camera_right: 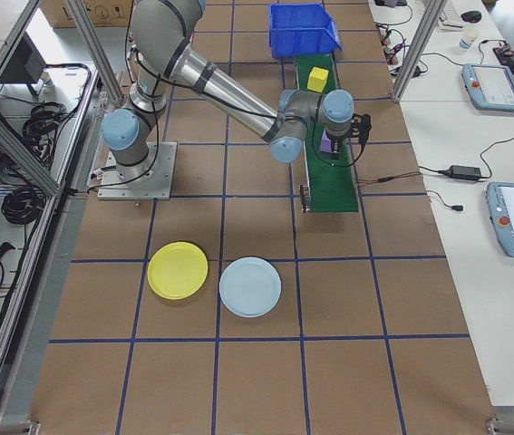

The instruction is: Move block left to right into plate

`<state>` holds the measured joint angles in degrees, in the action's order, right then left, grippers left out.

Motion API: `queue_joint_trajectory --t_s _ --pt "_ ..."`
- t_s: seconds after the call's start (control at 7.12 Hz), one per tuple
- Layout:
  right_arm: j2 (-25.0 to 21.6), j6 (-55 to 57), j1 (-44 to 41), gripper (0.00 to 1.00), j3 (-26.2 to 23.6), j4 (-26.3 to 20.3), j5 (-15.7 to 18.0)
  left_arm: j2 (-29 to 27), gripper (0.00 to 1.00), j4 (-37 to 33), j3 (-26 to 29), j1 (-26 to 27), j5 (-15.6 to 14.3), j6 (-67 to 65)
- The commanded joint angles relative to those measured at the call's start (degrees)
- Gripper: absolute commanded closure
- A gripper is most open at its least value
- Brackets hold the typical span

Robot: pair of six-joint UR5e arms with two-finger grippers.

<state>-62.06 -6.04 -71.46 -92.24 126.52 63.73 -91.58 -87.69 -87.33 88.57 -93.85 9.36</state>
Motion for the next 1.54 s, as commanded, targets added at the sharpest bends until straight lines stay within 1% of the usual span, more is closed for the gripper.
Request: queue_joint_trajectory --t_s 0.0,0.14,0.28,0.42,0.56,0.7,0.84,0.98,1.26,1.4 --pt "0.9 0.0 0.0 0.00 1.1 0.0 0.9 -0.1 0.00 0.2 -0.6 -0.1 0.2 0.1" --pt "0.9 0.0 0.0 0.00 1.1 0.0 1.6 -0.1 0.00 -0.1 -0.8 -0.4 -0.1 0.0" --pt "1.0 0.0 0.0 0.01 1.1 0.1 1.7 -0.1 0.00 -0.1 -1.0 -2.0 0.1 0.1" --pt "1.2 0.0 0.1 0.25 0.7 0.7 3.7 -0.2 0.00 0.0 -1.2 -2.6 0.1 0.0" --pt "1.1 -0.1 0.1 0.58 0.5 0.8 7.4 -0.1 0.00 0.1 -0.6 -2.6 0.1 0.0" --pt "0.1 -1.9 0.1 0.60 0.7 1.4 12.4 -0.1 0.00 0.1 -0.4 -2.5 0.1 0.0" --pt "-1.5 -7.5 0.3 0.62 0.6 2.6 21.4 -0.1 0.00 -0.1 -1.4 -2.5 0.2 0.0" --pt "-2.6 -10.9 2.0 0.63 0.6 2.6 22.8 -0.1 0.00 0.5 -2.2 -2.5 0.0 0.0" --pt "-5.7 -17.4 10.1 0.63 0.0 0.3 22.7 -0.3 0.00 0.6 -2.6 -2.5 0.2 -0.1" --pt "-7.3 -18.6 14.8 0.64 -0.4 -2.0 22.8 -0.4 0.00 0.7 -2.6 -2.5 0.3 -0.8"
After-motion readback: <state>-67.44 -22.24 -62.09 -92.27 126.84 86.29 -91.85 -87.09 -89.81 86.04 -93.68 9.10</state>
